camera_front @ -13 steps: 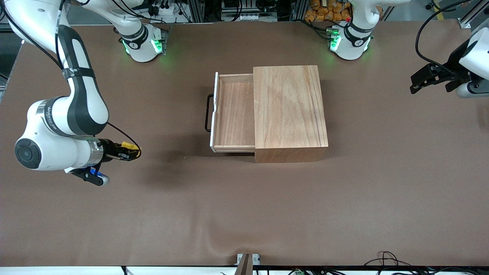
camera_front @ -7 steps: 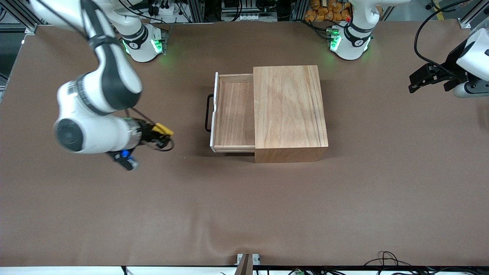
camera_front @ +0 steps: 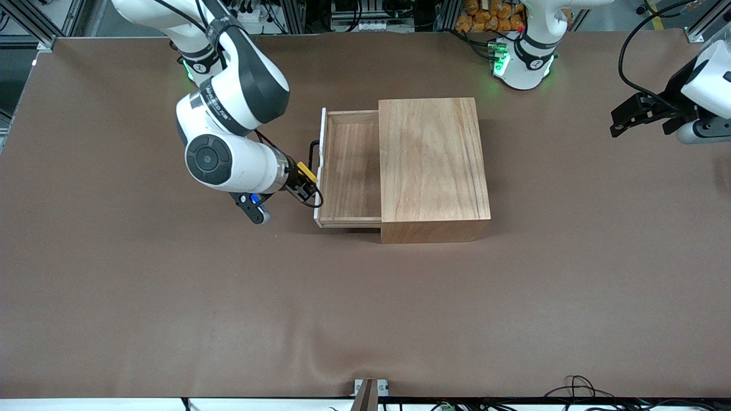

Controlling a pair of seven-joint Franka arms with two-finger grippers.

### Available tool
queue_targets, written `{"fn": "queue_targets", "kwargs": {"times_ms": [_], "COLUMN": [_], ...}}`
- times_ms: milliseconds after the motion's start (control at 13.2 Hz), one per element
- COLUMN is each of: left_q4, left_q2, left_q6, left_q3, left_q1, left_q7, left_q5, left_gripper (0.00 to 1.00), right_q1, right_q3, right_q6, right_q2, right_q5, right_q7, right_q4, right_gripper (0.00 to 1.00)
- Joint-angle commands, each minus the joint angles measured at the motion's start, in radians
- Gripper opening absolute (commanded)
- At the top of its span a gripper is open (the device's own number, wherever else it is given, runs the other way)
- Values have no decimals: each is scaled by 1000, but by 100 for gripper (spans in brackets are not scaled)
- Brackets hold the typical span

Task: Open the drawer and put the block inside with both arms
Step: 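Carry the yellow cube with the right gripper over the open drawer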

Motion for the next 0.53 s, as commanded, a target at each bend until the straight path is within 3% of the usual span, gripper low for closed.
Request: {"fn": "queue_targets", "kwargs": {"times_ms": [0,456], "left_q4": [-35,-46], "left_q2": [-36,-45], "left_q6": [4,4], "left_q3": [-5,-5], "left_q1": [8,9], "left_q7": [14,14], "left_q5": [1,1], "left_gripper": [100,100], "right_q1": [34,131], "right_q3": [-14,-15], "right_q6": [101,405], "right_q2": [-49,-51], "right_q5": [51,57], "right_q7": [121,479], "right_q4": [-79,-210], "right_gripper": [0,0]}}
